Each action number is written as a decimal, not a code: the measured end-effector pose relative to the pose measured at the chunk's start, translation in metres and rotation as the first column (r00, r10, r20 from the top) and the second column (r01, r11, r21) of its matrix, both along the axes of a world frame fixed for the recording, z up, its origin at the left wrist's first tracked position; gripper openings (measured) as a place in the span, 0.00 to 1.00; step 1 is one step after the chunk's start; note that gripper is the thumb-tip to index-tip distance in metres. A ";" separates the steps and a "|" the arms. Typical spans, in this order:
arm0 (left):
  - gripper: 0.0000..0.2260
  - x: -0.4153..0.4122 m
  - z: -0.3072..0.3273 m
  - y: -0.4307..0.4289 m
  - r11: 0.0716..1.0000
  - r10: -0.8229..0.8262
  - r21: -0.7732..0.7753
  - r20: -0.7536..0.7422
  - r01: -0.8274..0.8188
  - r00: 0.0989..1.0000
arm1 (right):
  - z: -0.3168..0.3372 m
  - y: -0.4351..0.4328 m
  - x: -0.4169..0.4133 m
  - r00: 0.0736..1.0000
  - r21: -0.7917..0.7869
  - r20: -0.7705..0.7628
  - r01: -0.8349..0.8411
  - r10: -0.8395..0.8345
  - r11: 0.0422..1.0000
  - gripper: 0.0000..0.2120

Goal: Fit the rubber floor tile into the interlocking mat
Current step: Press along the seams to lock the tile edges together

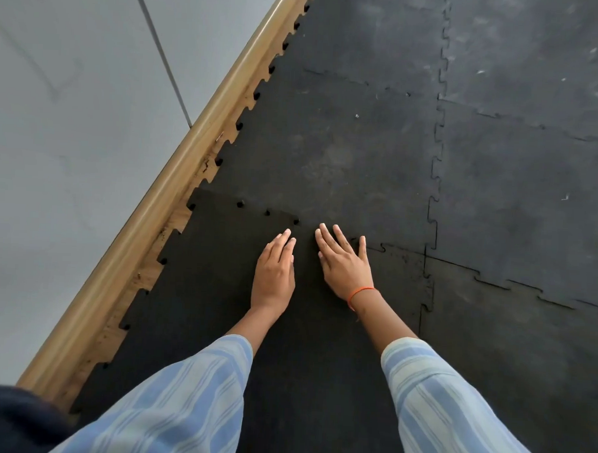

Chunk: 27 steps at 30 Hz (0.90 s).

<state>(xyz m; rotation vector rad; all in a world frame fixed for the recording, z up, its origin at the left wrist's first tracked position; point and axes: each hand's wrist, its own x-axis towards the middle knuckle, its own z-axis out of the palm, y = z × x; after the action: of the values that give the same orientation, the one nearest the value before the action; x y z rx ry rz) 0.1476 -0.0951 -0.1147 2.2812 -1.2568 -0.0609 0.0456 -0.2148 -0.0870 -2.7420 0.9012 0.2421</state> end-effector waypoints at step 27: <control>0.25 0.118 0.016 0.007 0.876 0.267 0.428 -0.049 -0.222 0.962 | -0.019 0.006 -0.022 0.988 -0.106 0.147 0.064 -0.048 0.992 0.29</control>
<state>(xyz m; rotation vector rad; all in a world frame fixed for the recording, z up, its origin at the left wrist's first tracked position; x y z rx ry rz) 0.2657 -0.0877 -0.0984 2.7471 -0.9568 -0.3922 0.0235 -0.2088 -0.1061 -2.7859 0.9771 -0.0167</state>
